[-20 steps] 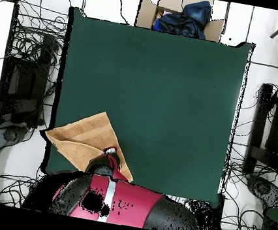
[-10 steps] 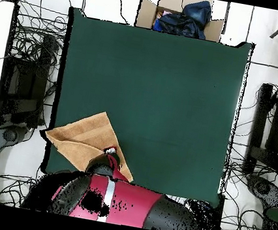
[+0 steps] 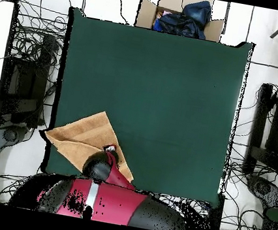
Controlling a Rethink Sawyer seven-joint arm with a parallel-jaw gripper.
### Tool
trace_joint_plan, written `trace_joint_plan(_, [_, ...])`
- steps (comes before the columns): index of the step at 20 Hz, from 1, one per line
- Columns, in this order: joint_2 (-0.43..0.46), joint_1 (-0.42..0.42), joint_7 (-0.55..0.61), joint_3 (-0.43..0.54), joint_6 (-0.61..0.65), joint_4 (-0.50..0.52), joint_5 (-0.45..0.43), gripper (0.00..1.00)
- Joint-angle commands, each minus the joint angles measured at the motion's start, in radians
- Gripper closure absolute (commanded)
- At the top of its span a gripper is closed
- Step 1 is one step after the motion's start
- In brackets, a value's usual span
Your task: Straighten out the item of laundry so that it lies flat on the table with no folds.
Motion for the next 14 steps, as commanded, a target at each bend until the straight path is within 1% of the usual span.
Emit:
trace_joint_plan(1, [0.007, 0.036, 0.345, 0.143, 0.043, -0.186, 0.134, 0.0])
trace_joint_plan(4, [-0.01, 0.039, 0.342, 0.151, 0.051, -0.157, 0.126, 0.0])
trace_joint_plan(7, [-0.032, 0.052, 0.336, 0.149, 0.071, -0.135, 0.14, 0.0])
trace_joint_plan(11, [-0.02, 0.05, 0.329, 0.151, 0.067, -0.144, 0.143, 0.0])
trace_joint_plan(14, [-0.02, 0.06, 0.32, 0.143, 0.073, -0.154, 0.169, 0.0])
